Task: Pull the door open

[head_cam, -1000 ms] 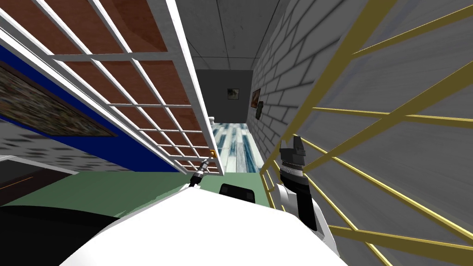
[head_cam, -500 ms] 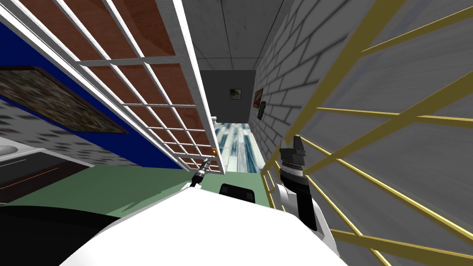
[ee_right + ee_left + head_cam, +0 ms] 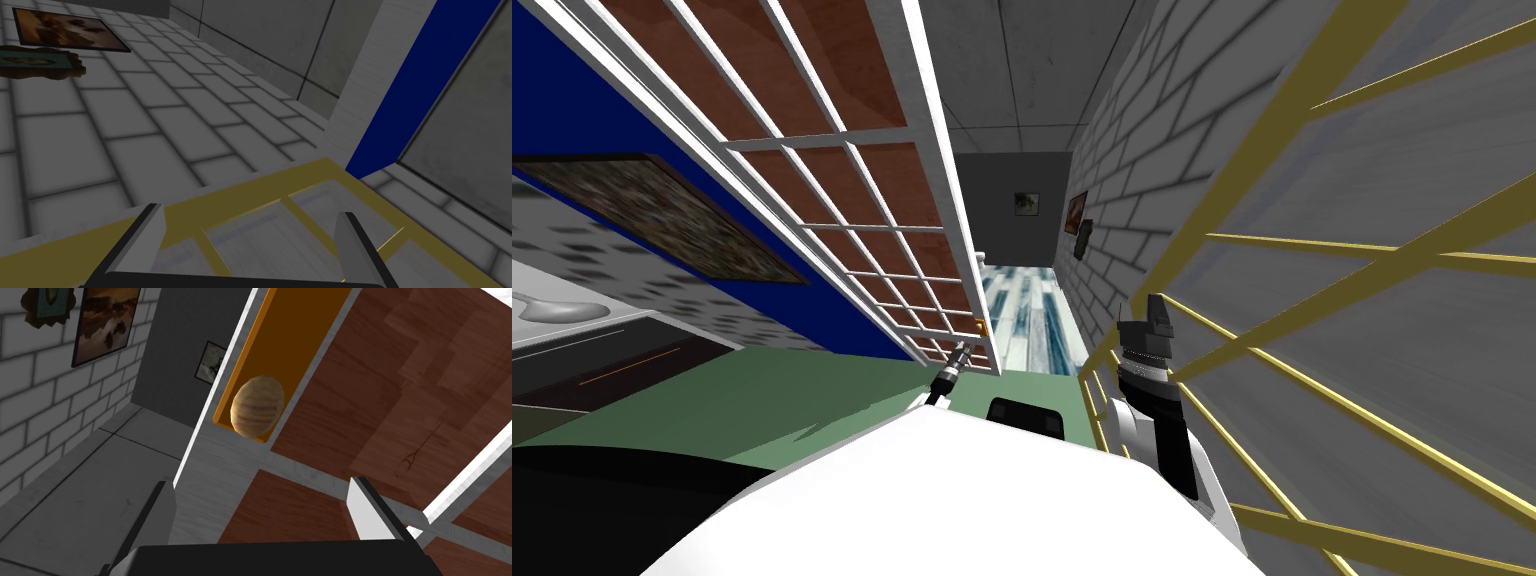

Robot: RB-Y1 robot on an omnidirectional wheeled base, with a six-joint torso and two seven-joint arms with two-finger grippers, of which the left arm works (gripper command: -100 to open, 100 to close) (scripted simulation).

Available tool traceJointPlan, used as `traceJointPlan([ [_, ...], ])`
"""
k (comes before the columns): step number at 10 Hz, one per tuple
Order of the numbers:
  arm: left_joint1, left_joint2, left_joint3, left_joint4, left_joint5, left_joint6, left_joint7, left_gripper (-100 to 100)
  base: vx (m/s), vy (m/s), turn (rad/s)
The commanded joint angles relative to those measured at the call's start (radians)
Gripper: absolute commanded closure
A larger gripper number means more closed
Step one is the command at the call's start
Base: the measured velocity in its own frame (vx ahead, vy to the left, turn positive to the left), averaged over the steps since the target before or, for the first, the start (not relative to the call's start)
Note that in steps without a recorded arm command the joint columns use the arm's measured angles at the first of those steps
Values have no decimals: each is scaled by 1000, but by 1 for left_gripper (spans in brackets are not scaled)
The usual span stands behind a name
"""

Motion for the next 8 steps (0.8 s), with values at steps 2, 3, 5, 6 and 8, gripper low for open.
traceJointPlan([
  [2, -2, -5, -6, -3, -13, 4, -66, -100, -23, -9, 87],
  [3, -5, -7, -10, -5, -21, 8, -102, -100, -21, -4, 70],
  [5, -7, -10, -13, -7, -28, 11, -147, -100, -16, -5, 48],
  [6, -10, -12, -17, -9, -36, 14, -174, -100, -29, -10, 107],
  [8, -12, -14, -20, -11, -43, 17, -224, -100, -18, -6, 51],
])
